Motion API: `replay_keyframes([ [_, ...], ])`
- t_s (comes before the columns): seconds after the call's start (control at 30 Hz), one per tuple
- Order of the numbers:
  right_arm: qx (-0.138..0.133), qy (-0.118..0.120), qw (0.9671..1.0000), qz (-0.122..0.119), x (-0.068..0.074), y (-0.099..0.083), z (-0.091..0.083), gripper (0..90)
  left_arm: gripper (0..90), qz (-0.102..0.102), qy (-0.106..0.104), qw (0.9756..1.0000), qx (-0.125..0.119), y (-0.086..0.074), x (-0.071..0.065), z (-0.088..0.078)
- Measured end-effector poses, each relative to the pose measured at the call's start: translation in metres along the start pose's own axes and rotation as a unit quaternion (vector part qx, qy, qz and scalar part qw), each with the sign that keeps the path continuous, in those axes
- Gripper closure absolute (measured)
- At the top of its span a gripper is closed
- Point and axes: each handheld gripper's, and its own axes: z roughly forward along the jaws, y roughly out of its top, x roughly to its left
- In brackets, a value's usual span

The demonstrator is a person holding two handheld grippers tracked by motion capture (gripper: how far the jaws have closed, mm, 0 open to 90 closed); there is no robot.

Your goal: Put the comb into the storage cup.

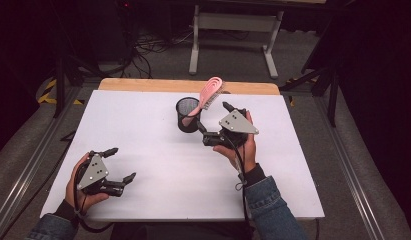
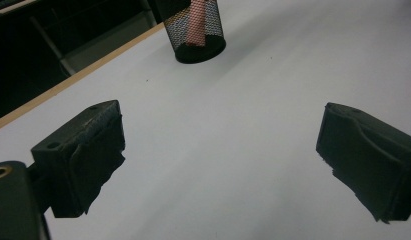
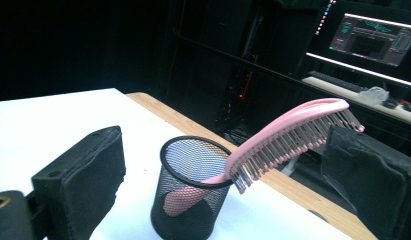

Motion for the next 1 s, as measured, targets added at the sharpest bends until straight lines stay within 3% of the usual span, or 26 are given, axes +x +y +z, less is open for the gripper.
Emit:
replay_keyframes([
  [1.0, 0.001, 0.017, 0.9996, -0.022, 0.008, -0.004, -0.028, 4.9, 6.3, 0.000, -0.006, 1.0000, 0.003, 0.000, -0.001, 0.001],
])
